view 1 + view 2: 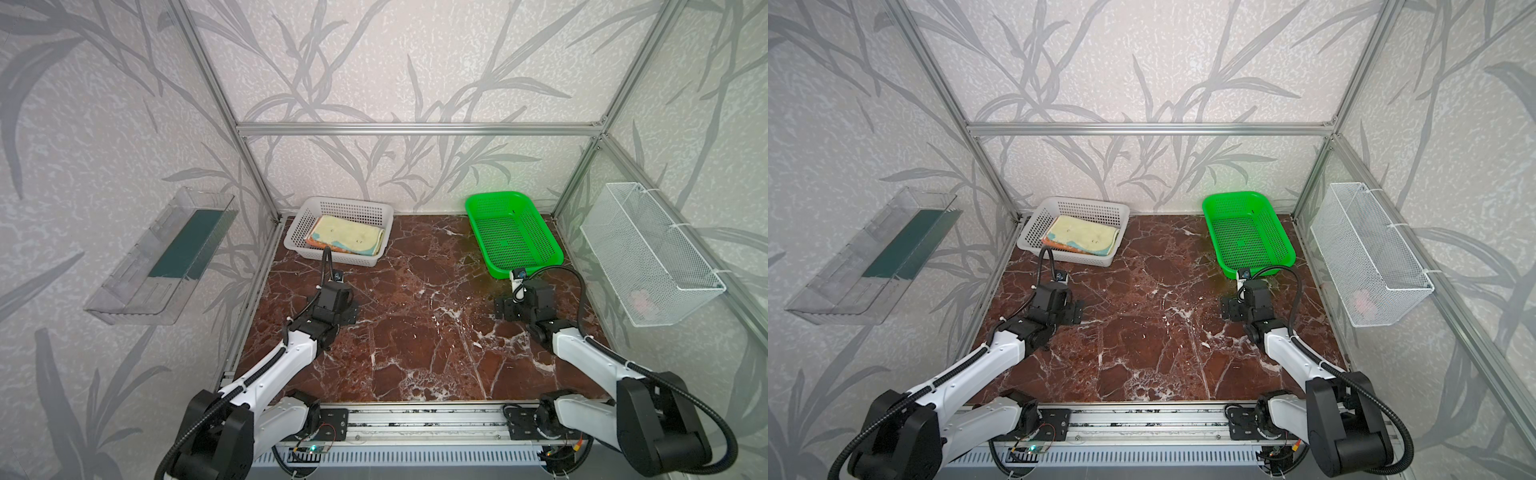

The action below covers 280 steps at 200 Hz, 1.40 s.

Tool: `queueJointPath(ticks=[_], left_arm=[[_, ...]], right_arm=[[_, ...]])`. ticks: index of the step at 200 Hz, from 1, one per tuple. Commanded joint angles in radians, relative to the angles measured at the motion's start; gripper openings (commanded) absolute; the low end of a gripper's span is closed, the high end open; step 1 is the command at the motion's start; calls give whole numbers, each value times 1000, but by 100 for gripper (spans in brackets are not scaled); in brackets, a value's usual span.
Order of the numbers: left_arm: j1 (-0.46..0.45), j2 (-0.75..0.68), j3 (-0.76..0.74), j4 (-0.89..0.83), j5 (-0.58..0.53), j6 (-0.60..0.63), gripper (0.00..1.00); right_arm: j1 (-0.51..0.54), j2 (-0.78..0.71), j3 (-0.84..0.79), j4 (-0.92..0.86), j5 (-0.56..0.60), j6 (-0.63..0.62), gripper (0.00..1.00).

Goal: Fold and stack the towels

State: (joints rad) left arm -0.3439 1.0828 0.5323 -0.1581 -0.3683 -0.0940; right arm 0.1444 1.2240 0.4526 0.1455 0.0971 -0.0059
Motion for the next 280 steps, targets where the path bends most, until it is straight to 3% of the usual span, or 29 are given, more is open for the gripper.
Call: queueJointPath(ticks=[1,36,74,90,101,124,142,178,205,226,280], left_arm=[[3,-27,-34,201,-69,50,99],[34,-13,-126,465,-63,107,99],[120,97,-212,743,17,114,99],[139,172,-218,823,37,143,99],[145,204,-198,821,18,165,99],[192,258,-198,923,35,171,99],[231,315,-206,1047,79,154,99],[296,524,-250,1355,116,112,100],[302,495,-223,1246,127,94,100],[313,483,-158,1105,24,40,99],[323,493,-165,1134,37,39,99]], right_arm=[[-18,62,-15,226,13,-68,99],[-28,146,-37,470,-81,-96,99],[-30,224,-29,587,-130,-108,99],[-34,315,-49,713,-131,-97,99],[-37,373,-105,908,-114,-89,99],[-42,373,-121,934,-56,-65,99],[-40,364,-81,841,-25,-56,99],[-39,364,-84,848,-27,-55,99],[-39,364,-83,847,-25,-56,99],[-40,363,-84,847,-25,-57,99],[-21,367,-83,849,-5,-72,99]])
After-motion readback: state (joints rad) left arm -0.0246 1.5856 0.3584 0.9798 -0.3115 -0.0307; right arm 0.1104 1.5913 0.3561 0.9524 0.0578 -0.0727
